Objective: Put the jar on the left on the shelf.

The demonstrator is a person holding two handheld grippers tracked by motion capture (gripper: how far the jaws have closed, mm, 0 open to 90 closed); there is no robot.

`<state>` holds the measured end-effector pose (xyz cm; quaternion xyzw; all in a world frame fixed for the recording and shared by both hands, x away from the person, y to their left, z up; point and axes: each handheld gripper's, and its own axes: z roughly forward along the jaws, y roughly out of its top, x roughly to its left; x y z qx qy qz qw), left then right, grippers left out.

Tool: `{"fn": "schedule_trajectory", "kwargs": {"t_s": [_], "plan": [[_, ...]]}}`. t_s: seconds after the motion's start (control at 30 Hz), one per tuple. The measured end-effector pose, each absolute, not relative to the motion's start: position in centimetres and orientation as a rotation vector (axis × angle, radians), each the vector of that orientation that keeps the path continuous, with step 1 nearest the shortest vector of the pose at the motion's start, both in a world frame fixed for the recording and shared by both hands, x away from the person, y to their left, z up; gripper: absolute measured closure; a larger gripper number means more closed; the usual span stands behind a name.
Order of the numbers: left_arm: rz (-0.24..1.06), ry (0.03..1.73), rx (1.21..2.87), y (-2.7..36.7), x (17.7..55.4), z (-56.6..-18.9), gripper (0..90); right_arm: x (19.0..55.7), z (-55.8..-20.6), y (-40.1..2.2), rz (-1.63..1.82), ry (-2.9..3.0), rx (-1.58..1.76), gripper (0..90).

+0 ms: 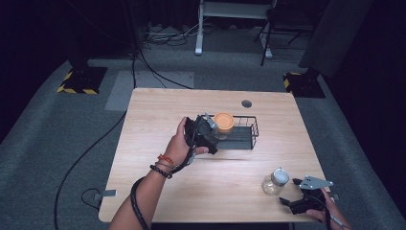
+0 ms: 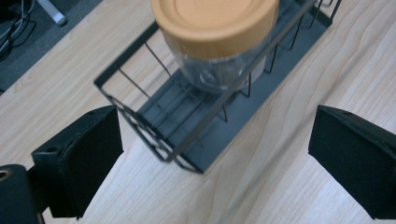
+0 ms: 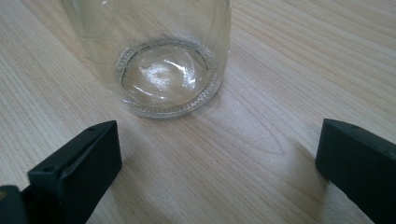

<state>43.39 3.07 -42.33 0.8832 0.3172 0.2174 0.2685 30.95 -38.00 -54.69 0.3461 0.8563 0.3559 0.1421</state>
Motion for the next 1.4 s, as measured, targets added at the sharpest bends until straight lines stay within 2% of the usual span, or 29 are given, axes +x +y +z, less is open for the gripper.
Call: {"fn": "schedule_trajectory", "kwargs": {"t_s": [0.4, 0.8, 1.27, 1.4], "plan": [[0.616, 0.832, 2.467, 5.3, 41.7, -44.7, 2.6, 30.9, -54.7, -38.0, 1.026, 2.471, 0.999, 0.2], [0.546, 0.868, 2.487, 7.2, 39.8, -47.4, 2.7, 30.9, -54.7, -38.0, 1.025, 2.471, 0.999, 0.2], [0.569, 0.897, 2.509, 9.5, 37.7, -49.5, 2.7, 31.0, -54.7, -38.0, 1.025, 2.471, 0.997, 0.2], [0.542, 0.920, 2.513, 10.3, 37.3, -50.4, 2.7, 31.0, -54.7, -38.0, 1.025, 2.471, 0.997, 0.1]]}}
